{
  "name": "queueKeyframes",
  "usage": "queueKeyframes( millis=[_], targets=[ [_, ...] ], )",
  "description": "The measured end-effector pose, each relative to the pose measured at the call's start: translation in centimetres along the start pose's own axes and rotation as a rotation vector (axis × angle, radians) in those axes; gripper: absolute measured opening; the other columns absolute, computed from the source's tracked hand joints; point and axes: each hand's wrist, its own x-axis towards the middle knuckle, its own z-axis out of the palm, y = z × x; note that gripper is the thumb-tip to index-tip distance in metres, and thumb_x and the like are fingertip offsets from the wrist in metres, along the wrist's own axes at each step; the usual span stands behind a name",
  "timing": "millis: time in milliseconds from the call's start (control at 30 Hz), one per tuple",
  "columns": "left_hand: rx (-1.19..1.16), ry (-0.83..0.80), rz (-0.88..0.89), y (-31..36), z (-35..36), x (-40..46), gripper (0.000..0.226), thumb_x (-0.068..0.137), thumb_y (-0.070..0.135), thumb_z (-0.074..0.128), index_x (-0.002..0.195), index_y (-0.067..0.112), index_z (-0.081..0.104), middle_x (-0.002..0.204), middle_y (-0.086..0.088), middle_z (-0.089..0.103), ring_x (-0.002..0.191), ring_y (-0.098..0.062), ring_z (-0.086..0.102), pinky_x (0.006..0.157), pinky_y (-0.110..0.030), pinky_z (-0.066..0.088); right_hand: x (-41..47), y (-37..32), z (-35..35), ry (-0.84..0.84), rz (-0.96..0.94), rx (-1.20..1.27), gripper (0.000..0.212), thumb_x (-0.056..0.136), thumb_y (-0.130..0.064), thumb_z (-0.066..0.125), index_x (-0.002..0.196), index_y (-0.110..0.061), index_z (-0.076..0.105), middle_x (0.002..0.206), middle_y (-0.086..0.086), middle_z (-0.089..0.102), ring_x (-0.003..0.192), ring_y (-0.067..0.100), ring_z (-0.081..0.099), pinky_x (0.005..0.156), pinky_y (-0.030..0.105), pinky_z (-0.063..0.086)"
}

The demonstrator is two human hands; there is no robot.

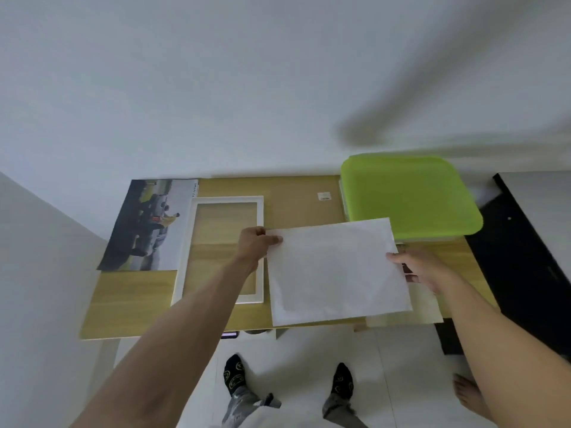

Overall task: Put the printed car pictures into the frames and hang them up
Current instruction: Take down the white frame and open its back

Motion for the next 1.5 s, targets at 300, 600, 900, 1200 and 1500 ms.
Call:
queueKeyframes(
  millis=[300,600,900,1200,1500],
  targets=[
    [0.300,0.037,-0.031,-4.1,16.3,-1.5,0.013,0.071,0.008,0.080,0.075,0.007,0.067,0.086,-0.015,0.069,0.078,-0.031,0.066,0.073,-0.047,0.060,1.9,8.8,-13.1,0.038,0.086,-0.083,0.018,0.088,-0.018,0.074,0.103,-0.009,0.068,0.099,0.009,0.074,0.091,0.029,0.071,0.079,0.040,0.057],
    [0.325,0.153,-0.009,-4.0,23.2,-2.3,0.033,0.078,0.012,0.077,0.109,0.008,0.066,0.104,-0.011,0.069,0.093,-0.029,0.067,0.081,-0.039,0.057,4.5,11.7,-15.5,0.218,0.073,-0.156,0.006,0.086,-0.026,0.070,0.087,-0.019,0.069,0.094,0.003,0.072,0.089,0.027,0.069,0.087,0.048,0.057],
    [1.038,0.038,0.360,-6.6,24.3,-4.8,0.064,0.092,0.017,0.058,0.148,0.013,0.030,0.150,-0.009,0.033,0.135,-0.030,0.035,0.101,-0.042,0.042,5.9,11.3,-14.7,0.394,-0.112,-0.598,0.035,0.091,-0.032,0.065,0.117,-0.010,0.057,0.116,0.016,0.062,0.104,0.037,0.060,0.085,0.046,0.054],
    [1.475,-0.244,0.559,-10.0,25.6,-5.6,0.063,0.102,0.037,0.043,0.153,0.007,0.021,0.164,-0.011,0.004,0.150,-0.027,0.008,0.118,-0.035,0.018,6.9,12.8,-12.1,0.104,-0.372,-0.946,0.058,0.098,-0.041,0.052,0.152,-0.031,0.033,0.163,0.007,0.019,0.149,0.027,0.020,0.113,0.041,0.031],
    [1.460,-0.256,0.556,-9.3,26.3,-5.4,0.061,0.101,0.035,0.045,0.151,0.007,0.024,0.163,-0.010,0.005,0.149,-0.026,0.011,0.112,-0.038,0.031,7.4,12.4,-12.9,0.086,-0.361,-0.922,0.058,0.098,-0.041,0.053,0.152,-0.033,0.032,0.164,0.004,0.015,0.150,0.026,0.016,0.112,0.044,0.035]
  ],
)
